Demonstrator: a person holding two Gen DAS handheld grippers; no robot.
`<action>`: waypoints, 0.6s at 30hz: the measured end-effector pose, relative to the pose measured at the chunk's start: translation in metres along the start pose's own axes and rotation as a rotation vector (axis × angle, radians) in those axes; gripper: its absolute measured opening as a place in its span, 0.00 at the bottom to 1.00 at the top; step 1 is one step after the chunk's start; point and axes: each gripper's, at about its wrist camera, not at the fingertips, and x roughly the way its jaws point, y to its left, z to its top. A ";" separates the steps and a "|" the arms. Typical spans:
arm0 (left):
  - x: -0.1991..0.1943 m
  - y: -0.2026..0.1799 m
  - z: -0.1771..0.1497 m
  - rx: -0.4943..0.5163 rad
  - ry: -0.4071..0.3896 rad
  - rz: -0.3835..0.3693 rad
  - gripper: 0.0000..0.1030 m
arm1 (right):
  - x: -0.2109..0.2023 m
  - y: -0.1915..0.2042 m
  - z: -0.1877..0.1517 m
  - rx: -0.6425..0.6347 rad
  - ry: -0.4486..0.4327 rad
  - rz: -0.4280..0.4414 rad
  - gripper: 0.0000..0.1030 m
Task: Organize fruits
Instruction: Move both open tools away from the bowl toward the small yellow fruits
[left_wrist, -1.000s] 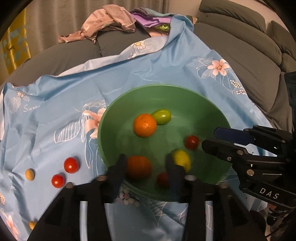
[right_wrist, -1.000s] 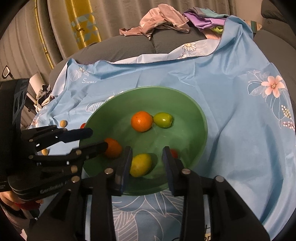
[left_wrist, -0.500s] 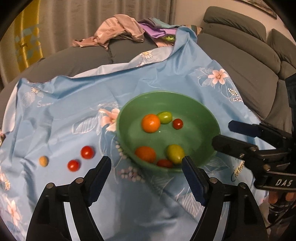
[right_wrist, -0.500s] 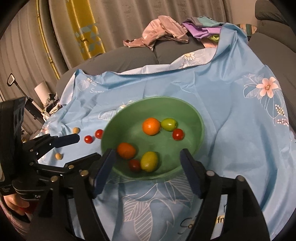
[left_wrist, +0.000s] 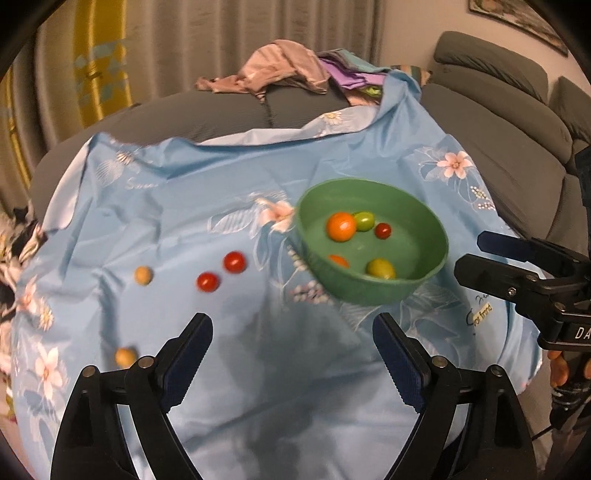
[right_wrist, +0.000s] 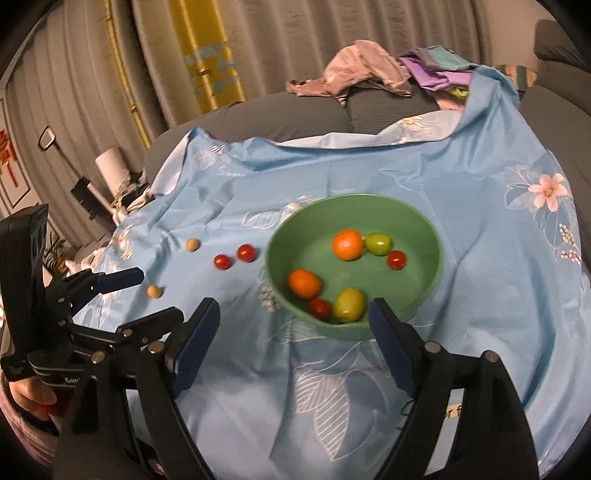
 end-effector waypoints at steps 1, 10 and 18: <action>-0.002 0.004 -0.003 -0.010 0.002 0.010 0.86 | 0.000 0.004 0.000 -0.007 0.004 0.005 0.81; -0.016 0.041 -0.031 -0.101 0.022 0.071 0.86 | 0.011 0.037 -0.006 -0.063 0.052 0.064 0.81; -0.026 0.106 -0.072 -0.238 0.061 0.143 0.86 | 0.037 0.065 -0.012 -0.106 0.119 0.116 0.81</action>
